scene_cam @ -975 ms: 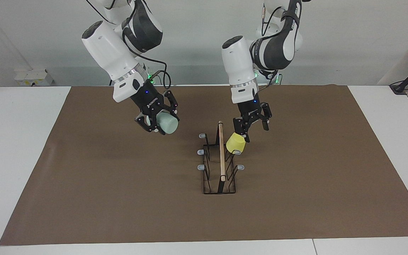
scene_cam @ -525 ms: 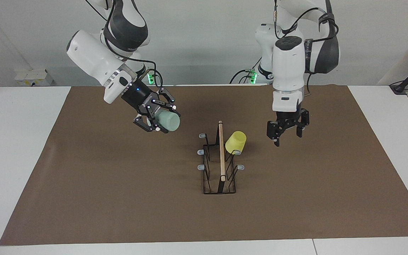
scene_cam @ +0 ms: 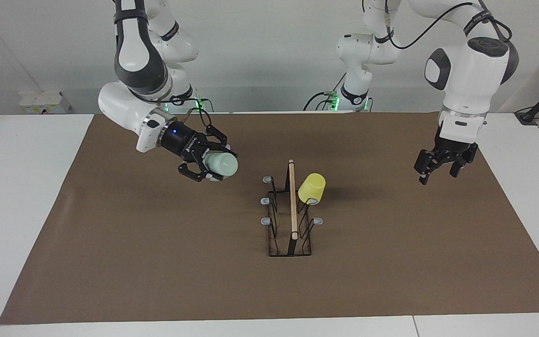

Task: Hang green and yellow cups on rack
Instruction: 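Carry the green cup to the rack with the right gripper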

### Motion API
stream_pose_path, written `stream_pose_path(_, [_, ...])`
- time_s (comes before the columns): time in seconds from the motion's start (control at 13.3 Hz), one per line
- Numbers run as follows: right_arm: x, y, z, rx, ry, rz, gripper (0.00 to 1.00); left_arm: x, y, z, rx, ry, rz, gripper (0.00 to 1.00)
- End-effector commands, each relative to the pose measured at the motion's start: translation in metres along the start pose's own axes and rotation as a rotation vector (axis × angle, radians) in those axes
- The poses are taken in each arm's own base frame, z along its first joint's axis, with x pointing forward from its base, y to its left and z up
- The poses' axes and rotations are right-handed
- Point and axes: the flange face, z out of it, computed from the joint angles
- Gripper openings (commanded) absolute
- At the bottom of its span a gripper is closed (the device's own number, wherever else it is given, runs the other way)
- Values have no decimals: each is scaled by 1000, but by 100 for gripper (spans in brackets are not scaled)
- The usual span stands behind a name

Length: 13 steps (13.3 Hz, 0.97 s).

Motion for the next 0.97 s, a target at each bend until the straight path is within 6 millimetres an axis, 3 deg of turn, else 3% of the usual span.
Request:
stream_pose_path(0.0, [-13,-20,25,-44,103,53,0,-1,-24,-11,-11,-44,57,100])
stream_pose_path(0.3, [-43,-42,73,-89,137,60,0,2,-41,-20,-57,-71,53,100])
stream_pose_path(0.53, [-59,-52,93,-92,126,42,0,1,-62,-21,-53,-103,113,100])
stream_pose_path(0.67, [-67,-49,102,-117,122,39,0,2,-61,-24,-53,-100,118,100])
stream_pose_path(0.9, [-90,-66,123,-135,138,63,0,2,-58,-23,-54,-102,123,100])
